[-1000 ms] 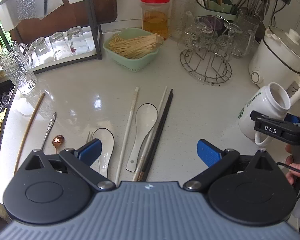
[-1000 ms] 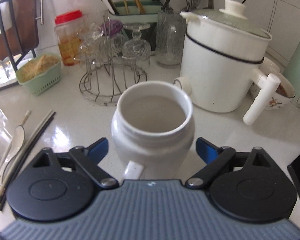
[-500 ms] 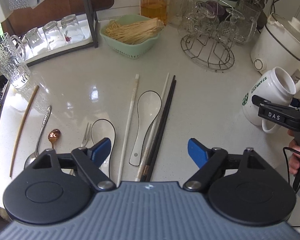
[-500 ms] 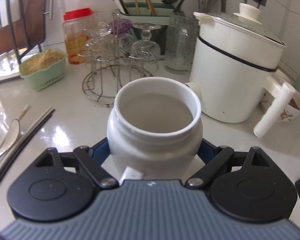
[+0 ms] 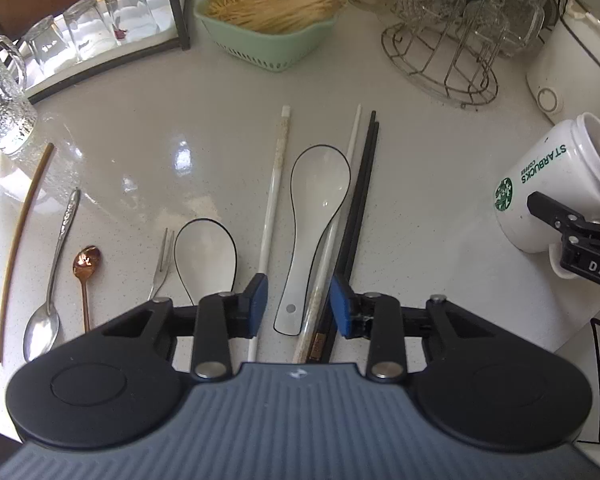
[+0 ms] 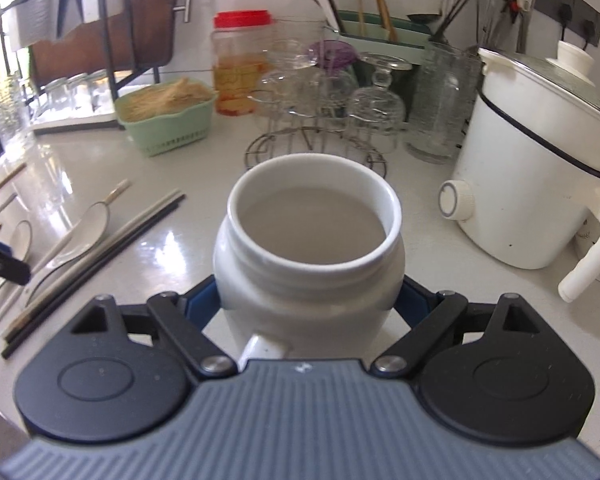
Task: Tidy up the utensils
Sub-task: 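Grasp the white ceramic spoon by its handle with the left gripper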
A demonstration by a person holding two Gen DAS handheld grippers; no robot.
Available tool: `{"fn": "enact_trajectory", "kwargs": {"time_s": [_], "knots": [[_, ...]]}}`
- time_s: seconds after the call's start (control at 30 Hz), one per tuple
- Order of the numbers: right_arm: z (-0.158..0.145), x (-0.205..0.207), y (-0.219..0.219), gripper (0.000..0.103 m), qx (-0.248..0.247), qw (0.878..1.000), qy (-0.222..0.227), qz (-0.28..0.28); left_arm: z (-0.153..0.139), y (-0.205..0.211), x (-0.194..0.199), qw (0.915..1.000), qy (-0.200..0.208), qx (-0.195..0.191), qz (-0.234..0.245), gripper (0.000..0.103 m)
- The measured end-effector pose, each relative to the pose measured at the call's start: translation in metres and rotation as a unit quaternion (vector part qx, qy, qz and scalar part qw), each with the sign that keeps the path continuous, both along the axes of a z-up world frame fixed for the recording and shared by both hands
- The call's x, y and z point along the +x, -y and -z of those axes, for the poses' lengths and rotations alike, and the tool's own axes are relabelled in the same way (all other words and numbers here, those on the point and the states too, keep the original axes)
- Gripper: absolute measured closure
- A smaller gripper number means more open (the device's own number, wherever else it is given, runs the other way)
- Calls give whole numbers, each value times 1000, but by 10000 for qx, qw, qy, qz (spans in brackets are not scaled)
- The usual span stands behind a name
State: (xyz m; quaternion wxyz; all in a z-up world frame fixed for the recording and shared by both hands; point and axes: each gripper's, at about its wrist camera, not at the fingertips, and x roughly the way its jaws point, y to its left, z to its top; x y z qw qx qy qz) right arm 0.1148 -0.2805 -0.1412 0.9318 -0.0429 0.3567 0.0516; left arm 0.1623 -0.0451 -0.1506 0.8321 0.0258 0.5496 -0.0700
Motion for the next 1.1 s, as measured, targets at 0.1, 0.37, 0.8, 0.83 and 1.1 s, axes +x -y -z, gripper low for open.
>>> {"fn": "enact_trajectory", "kwargs": {"time_s": [0.1,0.37,0.8,0.83,1.1], "knots": [[0,-3,-5,11,-11,10000,-1,-25,8,-1,5,10000,-31,22,66,65],[0,-3,-6,11,-25,10000,-53,28,22,3,23,9997,-71,53,245,76],[1,-3,-8,11,-80,10000,-11,56,28,2,42,9997,-127,1,227,87],[1,-3,-8,11,-65,10000,-13,60,27,1,42,9997,-127,-45,205,87],[10,-1,-4,12,121,9993,-325,159,10,-12,47,9952,-373,-864,-248,87]]}}
